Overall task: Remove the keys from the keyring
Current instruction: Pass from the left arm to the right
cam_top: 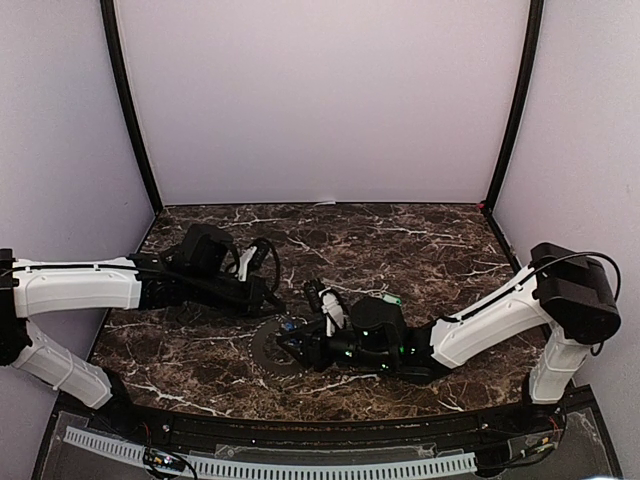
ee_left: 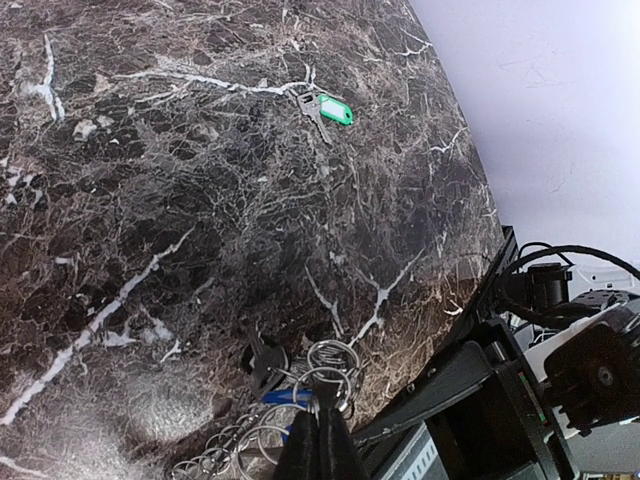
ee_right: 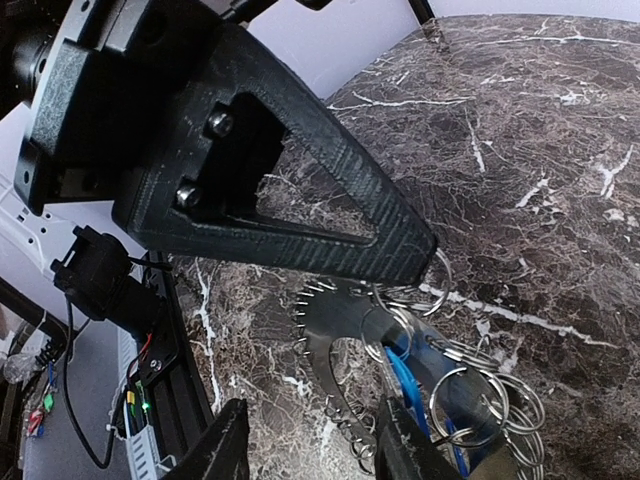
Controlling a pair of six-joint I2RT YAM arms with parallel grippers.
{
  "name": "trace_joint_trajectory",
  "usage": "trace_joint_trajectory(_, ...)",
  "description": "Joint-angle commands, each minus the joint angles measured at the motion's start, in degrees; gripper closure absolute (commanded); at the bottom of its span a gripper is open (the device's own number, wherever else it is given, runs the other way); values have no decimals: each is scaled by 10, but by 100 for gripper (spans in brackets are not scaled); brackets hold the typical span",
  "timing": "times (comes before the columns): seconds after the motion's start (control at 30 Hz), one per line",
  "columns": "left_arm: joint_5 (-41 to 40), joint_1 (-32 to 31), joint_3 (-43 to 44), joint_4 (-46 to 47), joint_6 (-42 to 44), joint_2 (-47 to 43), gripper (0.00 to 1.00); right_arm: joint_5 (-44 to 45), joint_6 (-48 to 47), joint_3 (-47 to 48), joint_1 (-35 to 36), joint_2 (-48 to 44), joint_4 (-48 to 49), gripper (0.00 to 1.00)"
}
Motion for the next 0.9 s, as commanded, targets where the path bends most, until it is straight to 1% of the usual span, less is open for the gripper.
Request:
trace_joint_trajectory(0.0, 20, 5, 20, -12, -10, -18, 100, 13, 6, 6, -2, 3, 3, 57)
trace_joint_trajectory(0.2, 17, 5, 17, -13, -9, -21, 100, 33, 3, -1, 0, -2, 9, 56)
trace_joint_trajectory(0.4, 15, 5, 17, -15, -8, -25, 100, 61, -7, 4, 4, 1, -7, 54)
trace_joint_trajectory(0.73, 12, 8, 19, -15, -5, -27, 100, 79, -15, 6, 9, 0, -17, 53)
trace_joint_trajectory(0.87, 12, 8, 21, -10, -8, -37, 100, 74, -27, 29, 9, 17, -29, 53)
